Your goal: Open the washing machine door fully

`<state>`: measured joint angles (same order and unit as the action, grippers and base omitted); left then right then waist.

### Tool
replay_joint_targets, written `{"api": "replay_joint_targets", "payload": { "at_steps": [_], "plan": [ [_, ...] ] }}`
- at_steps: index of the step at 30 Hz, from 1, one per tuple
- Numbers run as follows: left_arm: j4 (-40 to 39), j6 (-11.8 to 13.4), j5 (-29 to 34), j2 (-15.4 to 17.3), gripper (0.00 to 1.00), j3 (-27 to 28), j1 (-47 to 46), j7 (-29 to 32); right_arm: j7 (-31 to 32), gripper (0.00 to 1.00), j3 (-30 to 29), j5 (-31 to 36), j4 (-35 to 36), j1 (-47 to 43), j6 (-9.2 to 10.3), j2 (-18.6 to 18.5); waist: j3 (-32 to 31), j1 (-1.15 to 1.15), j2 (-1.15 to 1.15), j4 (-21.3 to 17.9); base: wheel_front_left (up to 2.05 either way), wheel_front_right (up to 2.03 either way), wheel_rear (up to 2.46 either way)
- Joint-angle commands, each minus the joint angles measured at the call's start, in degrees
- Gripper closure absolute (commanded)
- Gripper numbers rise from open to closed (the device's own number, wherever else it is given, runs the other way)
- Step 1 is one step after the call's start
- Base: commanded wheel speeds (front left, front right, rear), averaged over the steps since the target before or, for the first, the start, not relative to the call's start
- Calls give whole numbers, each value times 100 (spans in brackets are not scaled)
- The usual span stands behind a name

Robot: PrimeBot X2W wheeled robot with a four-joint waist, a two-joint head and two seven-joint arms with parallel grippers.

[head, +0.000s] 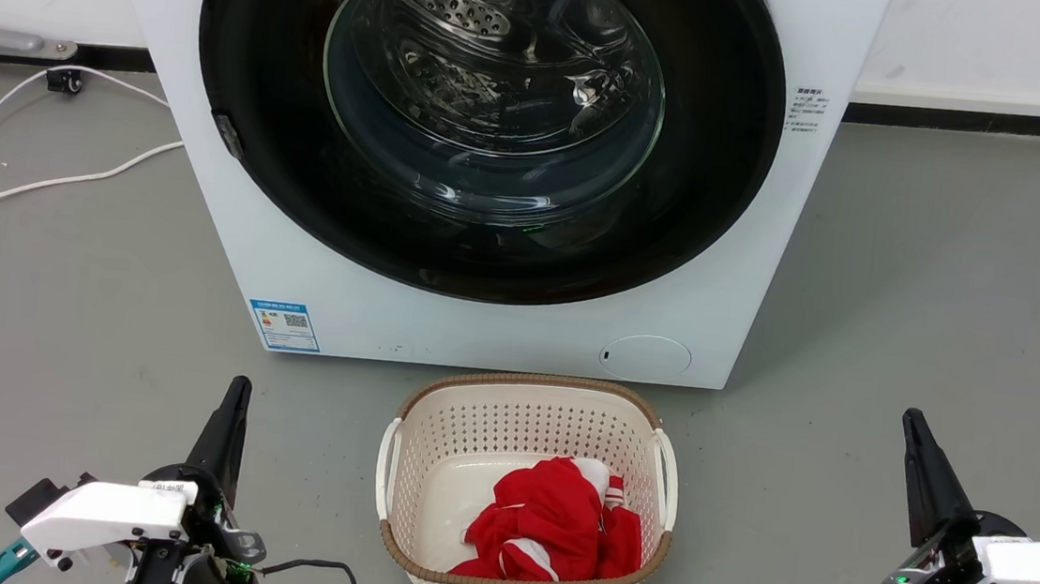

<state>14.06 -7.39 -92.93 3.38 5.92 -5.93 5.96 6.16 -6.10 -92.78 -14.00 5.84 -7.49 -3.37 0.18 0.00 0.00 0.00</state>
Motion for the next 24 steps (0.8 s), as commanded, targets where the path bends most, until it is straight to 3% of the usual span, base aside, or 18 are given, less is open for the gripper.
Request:
{"api": "replay_joint_targets", "payload": {
  "at_steps": [1, 5, 6, 17, 24],
  "plan": [
    [7, -18, 34, -6, 100, 15, -51, 30, 19, 100, -10, 28, -8, 72, 0, 20, 0, 0, 0, 0, 0, 0, 0],
    [7, -18, 37, -7, 100, 18, -52, 35, 22, 100, -12, 28, -8, 72, 0, 23, 0, 0, 0, 0, 0, 0, 0],
    [18, 0, 0, -7, 0, 0, 7, -3, -1, 0, -2, 4, -13, -10, 0, 3, 0, 0, 0, 0, 0, 0, 0],
    [-135, 0, 182, -20, 0, -212, 34, -282, -283, 0, 183, 169, 159, -107, 0, 12, 4, 0, 0, -4, 0, 0, 0],
    [-375, -1, 781, -22, 0, -161, 38, -464, -466, 0, 220, 706, 416, -142, 0, 15, 7, 0, 0, 1, 0, 0, 0]
  ]
}}
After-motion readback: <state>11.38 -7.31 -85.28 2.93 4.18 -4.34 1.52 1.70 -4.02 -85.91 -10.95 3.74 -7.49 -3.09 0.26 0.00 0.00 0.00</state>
